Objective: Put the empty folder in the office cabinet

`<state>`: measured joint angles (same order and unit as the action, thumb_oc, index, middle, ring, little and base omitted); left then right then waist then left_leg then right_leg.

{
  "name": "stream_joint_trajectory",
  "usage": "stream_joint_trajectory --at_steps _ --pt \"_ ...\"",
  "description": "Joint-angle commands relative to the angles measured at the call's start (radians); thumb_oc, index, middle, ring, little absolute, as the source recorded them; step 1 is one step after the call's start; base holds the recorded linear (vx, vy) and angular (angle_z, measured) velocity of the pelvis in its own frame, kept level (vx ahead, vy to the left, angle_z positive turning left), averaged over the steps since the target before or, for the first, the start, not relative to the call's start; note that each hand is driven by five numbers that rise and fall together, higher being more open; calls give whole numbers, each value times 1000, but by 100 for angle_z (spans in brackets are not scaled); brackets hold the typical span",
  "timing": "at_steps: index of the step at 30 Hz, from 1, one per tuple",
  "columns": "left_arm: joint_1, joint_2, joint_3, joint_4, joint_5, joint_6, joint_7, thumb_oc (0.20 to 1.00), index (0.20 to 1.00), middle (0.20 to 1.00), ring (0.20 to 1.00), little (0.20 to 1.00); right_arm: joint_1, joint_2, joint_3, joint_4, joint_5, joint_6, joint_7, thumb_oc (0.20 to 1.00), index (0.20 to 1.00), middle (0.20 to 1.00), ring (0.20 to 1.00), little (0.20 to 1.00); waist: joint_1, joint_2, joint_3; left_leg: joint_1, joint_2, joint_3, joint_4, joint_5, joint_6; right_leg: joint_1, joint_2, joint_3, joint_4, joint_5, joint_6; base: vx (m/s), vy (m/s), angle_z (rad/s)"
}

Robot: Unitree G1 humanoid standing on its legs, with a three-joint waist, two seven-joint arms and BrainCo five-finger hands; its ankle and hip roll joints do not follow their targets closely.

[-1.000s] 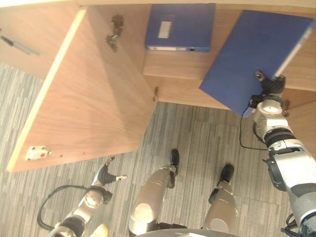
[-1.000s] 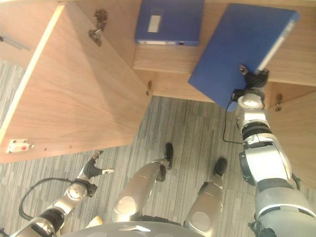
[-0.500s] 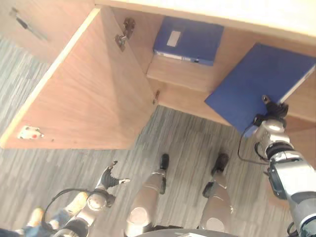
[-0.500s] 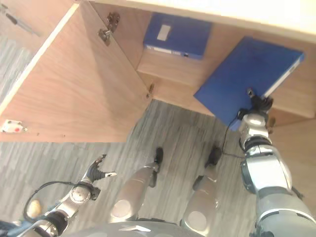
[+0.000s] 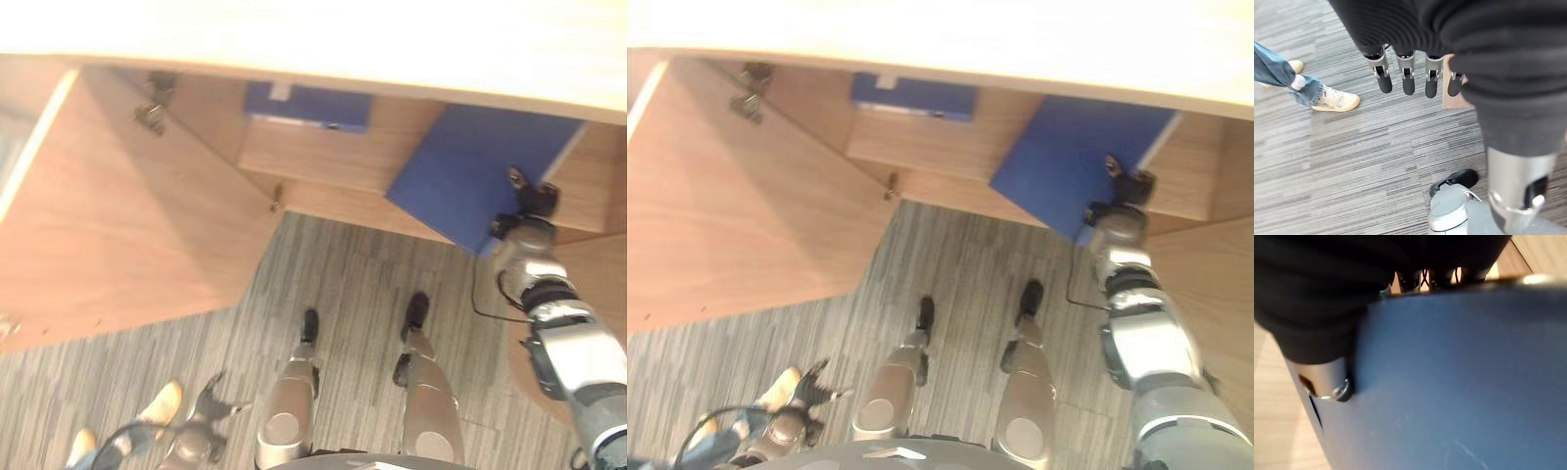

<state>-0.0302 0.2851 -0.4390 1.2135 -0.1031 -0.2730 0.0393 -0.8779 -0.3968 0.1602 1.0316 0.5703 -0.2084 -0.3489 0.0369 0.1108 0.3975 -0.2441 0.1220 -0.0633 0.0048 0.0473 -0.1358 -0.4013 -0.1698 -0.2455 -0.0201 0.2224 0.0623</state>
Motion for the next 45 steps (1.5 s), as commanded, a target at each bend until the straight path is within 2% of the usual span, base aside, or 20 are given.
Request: stream_joint_trajectory --at_steps 1,3,4,6,9,14,17,19,24,29,37,41,42,43,44,45 --pt "-11 77 -57 -82 8 -23 35 1000 1000 1000 1000 1000 -44 12 -48 -8 2 -129 -131 200 200 200 200 200 51 -40 -40 24 -15 6 121 -168 -5 -56 -128 85 -51 68 149 54 -48 -20" --pt "-11 71 -68 -84 10 -23 36 1000 1000 1000 1000 1000 -56 28 -67 -5 11 -144 -154 200 200 200 200 200 54 -32 -44 27 -11 6 109 -163 -6 -55 -124 84 -52 63 147 46 -18 -12" --pt "-13 68 -96 -95 16 -27 36 1000 1000 1000 1000 1000 -93 45 -112 34 41 -169 -201 200 200 200 200 200 69 -9 -56 36 -3 4 81 -150 -7 -52 -119 81 -54 54 146 75 -21 -5" --pt "-14 68 -106 -98 19 -30 35 1000 1000 1000 1000 1000 -112 43 -127 57 60 -174 -212 200 200 200 200 200 76 0 -62 39 -1 3 68 -145 -8 -52 -118 80 -55 51 146 50 -5 1" --pt "-17 78 -149 -113 30 -38 33 1000 1000 1000 1000 1000 -194 -5 -179 185 187 -187 -240 200 200 200 200 200 106 36 -87 51 3 -5 24 -123 -10 -48 -116 75 -58 39 148 67 12 10" --pt "-24 84 -166 -115 31 -41 32 1000 1000 1000 1000 1000 -236 -47 -212 257 274 -193 -245 200 200 200 200 200 119 52 -94 49 3 -12 11 -115 -11 -49 -118 70 -57 33 148 27 -9 16" --pt "-29 95 -174 -117 28 -42 28 1000 1000 1000 1000 1000 -291 -123 -239 312 430 -196 -210 200 200 200 200 200 138 71 -104 43 4 -18 -4 -108 -14 -59 -116 67 -55 26 149 33 -3 12" --pt "-30 94 -175 -118 28 -42 28 1000 1000 1000 1000 1000 -295 -127 -237 318 437 -196 -203 200 200 200 200 200 140 72 -105 42 5 -18 -6 -107 -14 -61 -115 67 -55 25 148 0 0 0" --pt "-34 104 -170 -112 22 -40 24 1000 1000 1000 1000 1000 -355 -177 -228 350 509 -186 -186 200 200 200 200 200 150 98 -103 29 11 -11 -21 -97 -20 -99 -109 72 -34 12 142 9 0 -2" --pt "-40 107 -167 -110 13 -39 27 1000 1000 1000 1000 1000 -424 -211 -195 366 515 -168 -189 200 200 200 200 200 167 133 -98 9 17 -5 -34 -78 -26 -158 -108 80 10 -7 136 24 6 -8" --pt "-67 126 -149 -106 -6 -34 23 1000 1000 1000 1000 1000 -489 -232 -133 373 507 -141 -174 200 200 200 200 200 179 161 -80 -30 36 -4 -41 -59 -28 -260 -102 90 105 -47 125 28 -20 -4" --pt "-92 148 -119 -100 -26 -24 20 1000 1000 1000 1000 1000 -521 -214 -62 370 459 -103 -148 200 200 200 200 200 184 167 -71 -58 55 -6 -53 -43 -31 -342 -92 93 184 -83 115 71 -37 -2" --pt "-99 154 -111 -97 -30 -21 21 1000 1000 1000 1000 1000 -528 -207 -47 369 441 -95 -144 200 200 200 200 200 193 173 -78 -49 68 -6 -58 -65 -29 -350 -82 105 203 -126 127 137 -10 0" --pt "-99 154 -111 -97 -30 -21 21 1000 1000 1000 1000 1000 -528 -207 -47 369 441 -95 -144 200 200 200 200 200 193 173 -78 -49 68 -6 -58 -65 -29 -350 -82 105 203 -126 127 101 4 -1" --pt "-858 24 -238 80 -144 189 84 1000 1000 1000 1000 1000 -569 3 26 346 426 -97 -154 200 200 200 200 200 94 138 -66 -55 69 30 -63 -53 -47 -382 -55 120 227 -114 117 -6 45 -1" --pt "-693 55 -171 19 -172 114 91 1000 1000 1000 1000 1000 -536 29 6 342 464 -100 -209 200 200 200 200 200 98 138 -49 -60 78 47 -56 -52 -49 -411 -54 127 251 -113 113 -15 -42 -4"
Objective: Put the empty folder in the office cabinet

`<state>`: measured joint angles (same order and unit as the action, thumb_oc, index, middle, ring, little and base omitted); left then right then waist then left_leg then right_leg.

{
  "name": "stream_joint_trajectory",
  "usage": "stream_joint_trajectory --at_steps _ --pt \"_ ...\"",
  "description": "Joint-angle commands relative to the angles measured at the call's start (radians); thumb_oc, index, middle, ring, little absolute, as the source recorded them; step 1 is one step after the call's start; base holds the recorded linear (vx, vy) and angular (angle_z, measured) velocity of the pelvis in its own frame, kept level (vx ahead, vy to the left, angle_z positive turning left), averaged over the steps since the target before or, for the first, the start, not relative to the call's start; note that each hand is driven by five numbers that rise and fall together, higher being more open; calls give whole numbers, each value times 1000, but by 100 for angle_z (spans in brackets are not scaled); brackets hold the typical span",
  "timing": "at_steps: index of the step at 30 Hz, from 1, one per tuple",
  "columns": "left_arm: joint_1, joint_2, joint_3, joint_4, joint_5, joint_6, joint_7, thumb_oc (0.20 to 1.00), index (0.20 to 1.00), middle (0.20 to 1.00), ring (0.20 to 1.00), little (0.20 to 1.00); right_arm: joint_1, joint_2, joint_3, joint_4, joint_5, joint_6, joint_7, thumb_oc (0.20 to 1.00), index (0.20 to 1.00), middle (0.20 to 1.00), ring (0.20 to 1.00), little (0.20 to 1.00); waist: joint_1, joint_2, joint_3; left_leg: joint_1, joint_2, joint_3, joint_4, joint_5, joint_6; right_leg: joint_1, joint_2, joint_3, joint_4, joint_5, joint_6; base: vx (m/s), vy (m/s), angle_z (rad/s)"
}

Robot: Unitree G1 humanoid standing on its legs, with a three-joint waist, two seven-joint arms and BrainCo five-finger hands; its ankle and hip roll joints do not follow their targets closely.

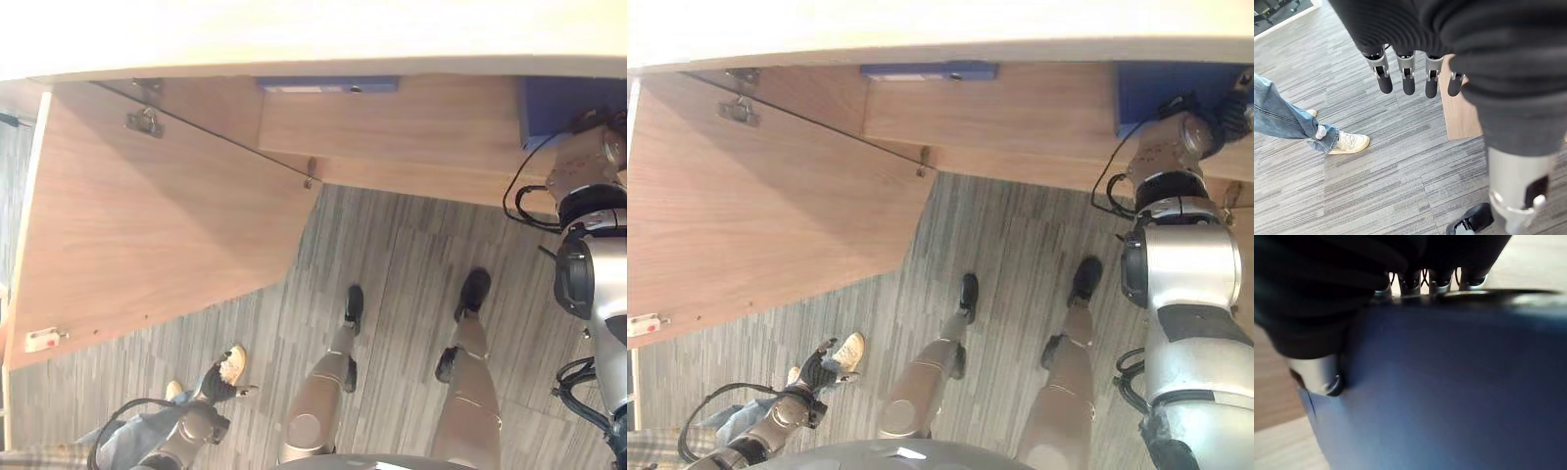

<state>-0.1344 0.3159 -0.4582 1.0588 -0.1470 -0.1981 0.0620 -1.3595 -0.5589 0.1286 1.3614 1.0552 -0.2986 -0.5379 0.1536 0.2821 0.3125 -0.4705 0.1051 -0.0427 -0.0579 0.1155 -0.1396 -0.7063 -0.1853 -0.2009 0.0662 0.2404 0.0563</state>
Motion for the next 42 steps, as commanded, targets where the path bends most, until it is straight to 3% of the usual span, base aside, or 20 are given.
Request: stream_joint_trajectory --at_steps 1,7,13,23,31,42 --pt "-448 6 -134 142 -127 -1 86 1000 1000 1000 1000 1000 -78 213 19 45 -39 -37 -36 200 200 200 200 200 0 -31 32 158 113 25 -2 -108 -48 -125 -32 72 172 -141 118 4 -71 6" --pt "-259 41 -89 101 -136 -27 81 1000 1000 1000 1000 1000 -165 188 87 79 -51 -1 -32 200 200 200 200 200 26 -26 27 141 118 9 -24 -74 -50 -177 -15 62 221 -165 108 14 -52 1" --pt "-120 68 -87 21 -134 -43 64 1000 1000 1000 1000 1000 -206 137 79 76 0 -27 -60 200 200 200 200 200 68 -7 20 133 116 -4 -29 -55 -42 -196 -14 51 241 -178 103 14 -10 -4" --pt "-39 90 -86 -25 -144 -53 44 1000 1000 1000 1000 1000 -234 82 34 106 72 -40 -134 200 200 200 200 200 92 14 -3 145 109 0 -29 -54 -38 -185 -9 46 238 -181 103 7 9 3" --pt "-32 85 -66 -7 -145 -65 58 1000 1000 1000 1000 1000 -252 78 67 103 41 -19 -139 200 200 200 200 200 91 11 -2 144 112 0 -29 -32 -50 -182 0 49 236 -183 98 0 0 0" --pt "-80 121 -55 -162 -184 -83 64 1000 1000 1000 1000 1000 -258 76 103 71 3 2 -118 200 200 200 200 200 99 15 -3 118 121 -3 -29 -15 -61 -211 0 45 265 -202 94 5 -6 0"
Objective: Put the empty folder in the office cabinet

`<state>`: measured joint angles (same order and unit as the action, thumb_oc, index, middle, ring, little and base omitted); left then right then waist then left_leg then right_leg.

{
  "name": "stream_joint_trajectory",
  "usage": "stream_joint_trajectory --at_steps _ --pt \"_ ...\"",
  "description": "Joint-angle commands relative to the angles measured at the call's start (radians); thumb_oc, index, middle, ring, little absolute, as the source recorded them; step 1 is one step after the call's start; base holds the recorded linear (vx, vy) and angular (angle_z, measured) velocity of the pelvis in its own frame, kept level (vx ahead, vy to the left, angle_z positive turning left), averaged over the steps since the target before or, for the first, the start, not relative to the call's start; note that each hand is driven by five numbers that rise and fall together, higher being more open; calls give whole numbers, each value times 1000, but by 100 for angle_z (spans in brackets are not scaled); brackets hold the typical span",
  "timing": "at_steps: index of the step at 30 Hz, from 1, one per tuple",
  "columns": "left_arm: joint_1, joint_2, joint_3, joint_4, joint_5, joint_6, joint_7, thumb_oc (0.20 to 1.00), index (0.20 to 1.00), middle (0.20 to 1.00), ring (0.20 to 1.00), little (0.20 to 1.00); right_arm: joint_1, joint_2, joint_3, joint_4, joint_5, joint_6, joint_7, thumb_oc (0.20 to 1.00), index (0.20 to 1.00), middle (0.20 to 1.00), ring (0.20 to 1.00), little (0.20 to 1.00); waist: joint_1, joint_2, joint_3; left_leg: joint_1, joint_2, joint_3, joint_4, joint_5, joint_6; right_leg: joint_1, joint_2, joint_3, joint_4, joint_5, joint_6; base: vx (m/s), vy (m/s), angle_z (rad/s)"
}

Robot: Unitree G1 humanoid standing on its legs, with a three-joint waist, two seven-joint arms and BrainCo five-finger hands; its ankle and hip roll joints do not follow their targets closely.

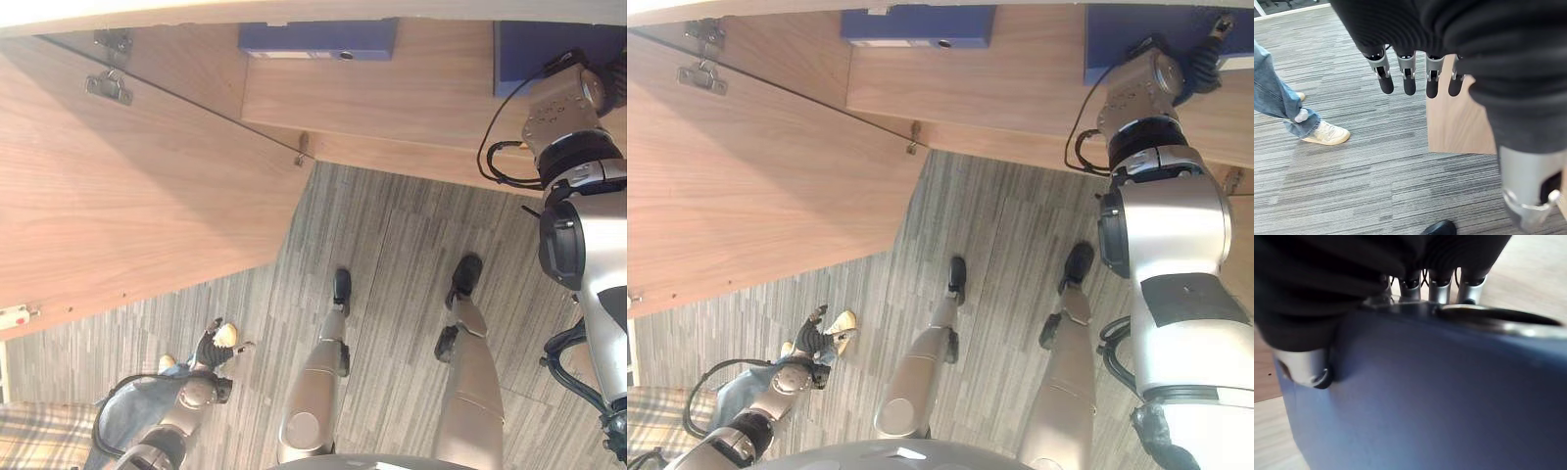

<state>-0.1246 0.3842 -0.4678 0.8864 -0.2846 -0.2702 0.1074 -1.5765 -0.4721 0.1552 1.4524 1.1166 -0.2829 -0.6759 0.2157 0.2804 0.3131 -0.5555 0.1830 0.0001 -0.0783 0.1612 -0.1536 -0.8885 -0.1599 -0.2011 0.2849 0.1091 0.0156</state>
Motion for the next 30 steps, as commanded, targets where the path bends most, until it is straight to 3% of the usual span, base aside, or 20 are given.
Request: stream_joint_trajectory --at_steps 1,9,18,30 --pt "-100 54 -52 -12 -57 -12 12 1000 1000 1000 1000 1000 -39 -12 82 -22 -65 -10 22 200 200 200 200 200 35 16 -3 201 44 -46 -9 -60 -48 -33 -25 43 49 -72 135 0 0 0" --pt "-68 73 -38 -45 -73 -2 -2 1000 1000 1000 1000 1000 -61 -36 96 -17 -80 2 28 200 200 200 200 200 41 20 -4 184 45 -45 -9 -55 -45 -62 -24 45 69 -81 133 0 0 0" --pt "-39 72 -33 -34 -74 7 -2 1000 1000 1000 1000 1000 -111 -83 46 -11 33 -53 -40 200 200 200 200 200 48 24 -16 168 47 -48 -9 -56 -46 -98 -22 47 105 -97 133 0 0 0" --pt "-45 61 -31 -5 -91 6 4 1000 1000 1000 1000 1000 -142 -121 60 -32 34 -71 -104 200 200 200 200 200 34 15 -12 159 55 -44 -9 -51 -58 -123 -18 47 130 -108 132 0 0 0"
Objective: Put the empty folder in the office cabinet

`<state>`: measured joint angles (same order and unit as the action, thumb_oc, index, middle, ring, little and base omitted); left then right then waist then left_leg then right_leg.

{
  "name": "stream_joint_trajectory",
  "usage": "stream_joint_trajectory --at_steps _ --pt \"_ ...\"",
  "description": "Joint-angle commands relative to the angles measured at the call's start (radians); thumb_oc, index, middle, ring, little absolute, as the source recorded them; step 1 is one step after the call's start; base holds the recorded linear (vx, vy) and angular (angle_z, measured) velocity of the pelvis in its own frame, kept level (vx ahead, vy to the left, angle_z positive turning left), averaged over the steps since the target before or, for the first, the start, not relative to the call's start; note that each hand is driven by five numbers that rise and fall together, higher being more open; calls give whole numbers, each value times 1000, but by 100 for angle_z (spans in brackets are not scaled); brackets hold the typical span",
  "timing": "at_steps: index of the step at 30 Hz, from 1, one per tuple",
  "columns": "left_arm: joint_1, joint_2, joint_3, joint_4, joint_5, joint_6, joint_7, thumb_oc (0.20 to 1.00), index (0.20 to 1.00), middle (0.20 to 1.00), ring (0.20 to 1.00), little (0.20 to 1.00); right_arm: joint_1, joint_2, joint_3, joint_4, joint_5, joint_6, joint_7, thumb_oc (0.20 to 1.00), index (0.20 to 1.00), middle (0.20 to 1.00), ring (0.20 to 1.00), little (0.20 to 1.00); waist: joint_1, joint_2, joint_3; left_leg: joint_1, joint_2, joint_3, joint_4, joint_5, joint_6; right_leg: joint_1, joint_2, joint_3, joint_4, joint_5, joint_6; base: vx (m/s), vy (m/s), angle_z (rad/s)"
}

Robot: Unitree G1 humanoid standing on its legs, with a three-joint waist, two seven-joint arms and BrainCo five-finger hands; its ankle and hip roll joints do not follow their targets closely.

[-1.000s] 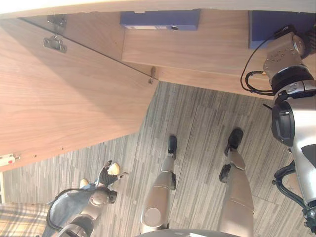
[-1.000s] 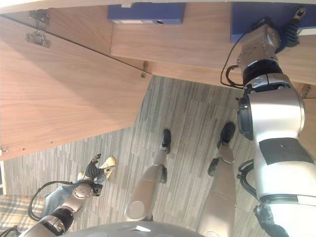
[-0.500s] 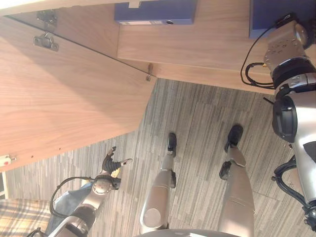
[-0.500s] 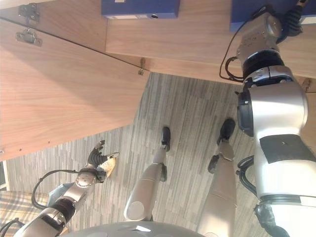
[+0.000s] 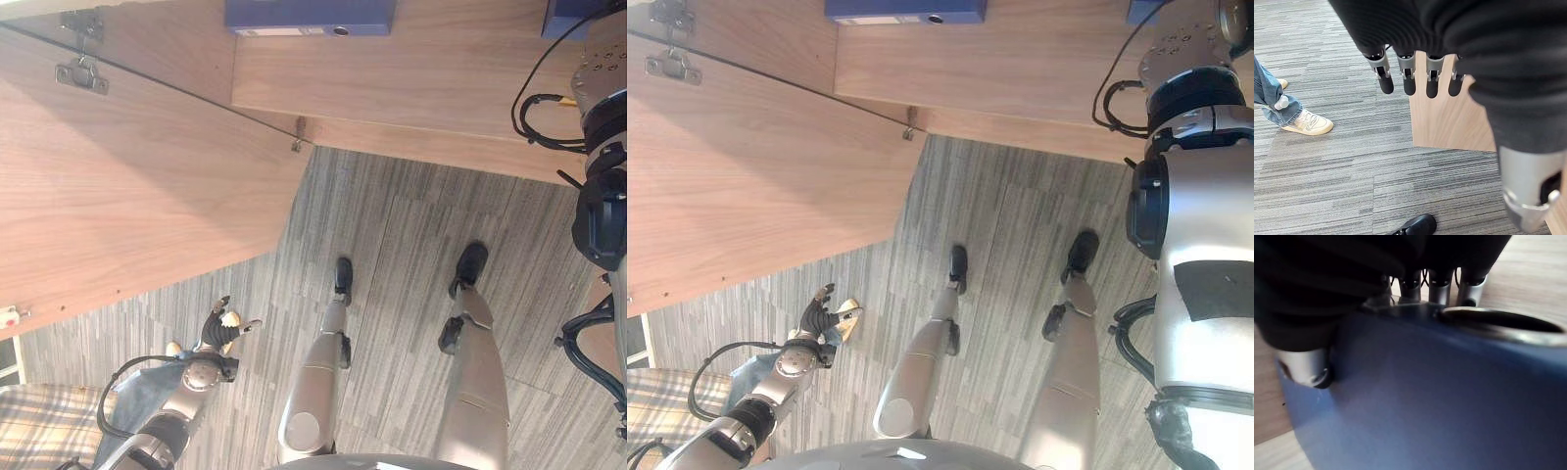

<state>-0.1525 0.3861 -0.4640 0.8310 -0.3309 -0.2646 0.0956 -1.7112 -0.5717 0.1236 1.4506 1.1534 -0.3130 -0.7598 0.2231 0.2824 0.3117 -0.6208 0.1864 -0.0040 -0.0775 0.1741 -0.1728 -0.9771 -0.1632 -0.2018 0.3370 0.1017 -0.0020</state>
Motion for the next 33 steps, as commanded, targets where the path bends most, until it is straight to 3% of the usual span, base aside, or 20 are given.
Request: stream_joint_trajectory --at_steps 1,2,3,9,16,17,20,24,27,33 --pt "-13 55 -35 51 -48 0 16 1000 1000 1000 1000 1000 -9 -23 99 -31 -5 -35 -20 200 200 200 200 200 25 10 -12 223 52 -38 -10 -60 -41 -38 -14 51 79 -101 149 0 0 0" --pt "-17 55 -35 55 -48 -1 17 1000 1000 1000 1000 1000 -11 -14 110 -32 -15 -27 -20 316 316 316 316 316 24 9 -12 224 52 -38 -10 -59 -41 -41 -13 52 81 -102 148 0 0 0" --pt "-19 51 -38 59 -47 0 16 1000 1000 1000 1000 1000 -6 4 133 -34 -49 -3 -9 1000 1000 1000 1000 1000 24 5 -11 227 51 -34 -10 -56 -42 -40 -13 52 82 -101 146 0 0 0" --pt "-42 44 -40 85 -36 1 24 1000 1000 1000 1000 1000 18 84 201 -6 -160 68 25 1000 1000 1000 1000 1000 19 -4 -4 250 50 -26 -10 -54 -38 -12 -11 52 61 -87 142 -21 5 -1" --pt "-44 41 -42 86 -36 1 27 1000 1000 1000 1000 1000 29 91 196 -1 -174 71 24 1000 1000 1000 1000 1000 18 -5 0 258 49 -22 -10 -55 -37 0 -11 52 53 -82 142 -26 16 0" --pt "-76 27 -56 100 -12 5 43 1000 1000 1000 1000 1000 96 128 185 22 -249 111 52 1000 1000 1000 1000 1000 8 -11 8 288 28 -19 -10 -83 -27 43 -20 62 -1 -45 148 -174 122 1" --pt "-84 18 -64 97 -3 8 59 1000 1000 1000 1000 1000 131 154 175 22 -317 118 47 1000 1000 1000 1000 1000 2 -12 24 313 5 -13 0 -117 -13 83 -30 77 -52 2 155 -147 121 -8" --pt "-94 13 -70 103 12 12 71 1000 1000 1000 1000 1000 152 171 172 27 -362 128 45 1000 1000 1000 1000 1000 -7 -17 34 318 -10 -3 34 -170 -1 108 -40 93 -76 17 163 -60 66 -12" --pt "-130 -5 -78 132 35 23 89 1000 1000 1000 1000 1000 201 199 160 32 -420 155 43 1000 1000 1000 1000 1000 -43 -35 51 322 -36 1 78 -233 9 150 -67 107 -125 61 170 -84 101 1" --pt "-190 -29 -81 176 59 37 117 1000 1000 1000 1000 1000 265 252 132 9 -482 153 17 1000 1000 1000 1000 1000 -78 -62 73 329 -58 -1 133 -281 18 202 -86 113 -169 93 175 -66 39 -1"
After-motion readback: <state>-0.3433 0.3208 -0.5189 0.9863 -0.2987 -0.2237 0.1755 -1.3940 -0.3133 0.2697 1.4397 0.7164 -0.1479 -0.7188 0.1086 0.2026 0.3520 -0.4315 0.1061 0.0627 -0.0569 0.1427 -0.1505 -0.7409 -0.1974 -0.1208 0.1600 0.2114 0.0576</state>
